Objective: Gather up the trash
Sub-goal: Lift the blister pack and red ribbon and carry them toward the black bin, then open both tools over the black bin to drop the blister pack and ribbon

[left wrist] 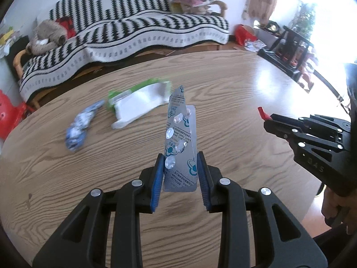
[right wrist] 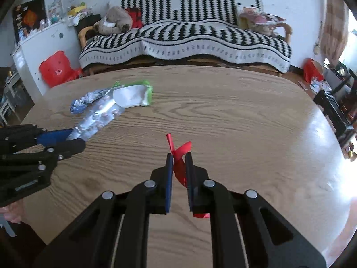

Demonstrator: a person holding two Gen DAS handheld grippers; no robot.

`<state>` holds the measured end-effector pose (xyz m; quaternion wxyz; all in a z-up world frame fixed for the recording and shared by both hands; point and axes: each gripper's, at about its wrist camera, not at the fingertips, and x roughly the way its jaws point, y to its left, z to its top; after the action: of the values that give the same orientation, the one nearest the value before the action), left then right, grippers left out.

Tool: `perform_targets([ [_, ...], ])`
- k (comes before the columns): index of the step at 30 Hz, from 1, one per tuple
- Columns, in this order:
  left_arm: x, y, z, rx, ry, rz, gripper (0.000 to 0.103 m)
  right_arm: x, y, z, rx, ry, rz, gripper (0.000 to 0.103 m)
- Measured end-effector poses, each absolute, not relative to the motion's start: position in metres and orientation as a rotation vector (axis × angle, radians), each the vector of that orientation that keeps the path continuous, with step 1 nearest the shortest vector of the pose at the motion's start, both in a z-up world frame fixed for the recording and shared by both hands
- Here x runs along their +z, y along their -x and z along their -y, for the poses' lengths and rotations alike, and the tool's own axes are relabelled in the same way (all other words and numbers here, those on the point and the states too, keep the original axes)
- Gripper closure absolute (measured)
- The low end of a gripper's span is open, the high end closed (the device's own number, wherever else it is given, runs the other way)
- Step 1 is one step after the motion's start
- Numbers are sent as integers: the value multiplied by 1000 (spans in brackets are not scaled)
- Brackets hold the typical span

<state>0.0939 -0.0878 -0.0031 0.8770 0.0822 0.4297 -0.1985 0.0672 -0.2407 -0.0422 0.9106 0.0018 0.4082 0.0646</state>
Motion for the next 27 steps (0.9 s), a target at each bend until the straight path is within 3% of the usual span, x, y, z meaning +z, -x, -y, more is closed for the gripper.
perform_targets([
  [17, 5, -14, 293, -798, -247, -832, 74, -10, 69, 438, -204, -207, -772, 91],
  [27, -31, 61, 414, -1057, -347, -861, 74, -32, 158, 556, -401, -398, -775, 91],
])
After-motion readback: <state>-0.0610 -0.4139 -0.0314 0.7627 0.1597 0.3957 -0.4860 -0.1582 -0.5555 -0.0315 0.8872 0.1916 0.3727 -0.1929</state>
